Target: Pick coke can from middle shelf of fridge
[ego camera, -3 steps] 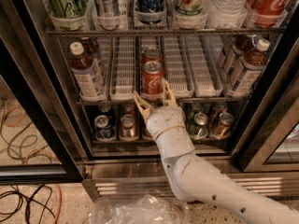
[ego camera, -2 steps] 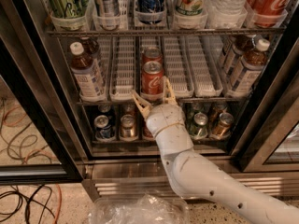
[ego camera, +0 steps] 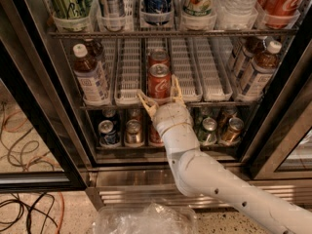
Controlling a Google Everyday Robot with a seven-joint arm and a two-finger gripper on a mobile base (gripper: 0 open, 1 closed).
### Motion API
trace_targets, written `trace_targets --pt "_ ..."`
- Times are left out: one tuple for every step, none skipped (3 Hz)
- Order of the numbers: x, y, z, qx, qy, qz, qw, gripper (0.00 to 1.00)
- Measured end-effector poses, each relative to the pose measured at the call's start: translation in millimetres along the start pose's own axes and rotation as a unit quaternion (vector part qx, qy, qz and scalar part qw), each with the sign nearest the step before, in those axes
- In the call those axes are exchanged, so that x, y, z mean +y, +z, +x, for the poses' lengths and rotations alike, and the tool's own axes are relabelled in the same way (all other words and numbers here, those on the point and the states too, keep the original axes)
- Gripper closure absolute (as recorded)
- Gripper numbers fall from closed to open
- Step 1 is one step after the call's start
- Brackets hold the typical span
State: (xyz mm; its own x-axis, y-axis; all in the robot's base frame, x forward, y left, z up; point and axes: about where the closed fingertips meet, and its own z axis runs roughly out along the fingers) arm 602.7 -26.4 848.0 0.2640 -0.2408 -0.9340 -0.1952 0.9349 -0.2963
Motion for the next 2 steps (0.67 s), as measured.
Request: trace_targets --pt "-3.5 12.2 3.6 -0.003 -0.004 0.006 1.0000 0.29" --pt "-4.1 23.0 6.9 -0.006 -0.007 0.007 0.9999 0.28"
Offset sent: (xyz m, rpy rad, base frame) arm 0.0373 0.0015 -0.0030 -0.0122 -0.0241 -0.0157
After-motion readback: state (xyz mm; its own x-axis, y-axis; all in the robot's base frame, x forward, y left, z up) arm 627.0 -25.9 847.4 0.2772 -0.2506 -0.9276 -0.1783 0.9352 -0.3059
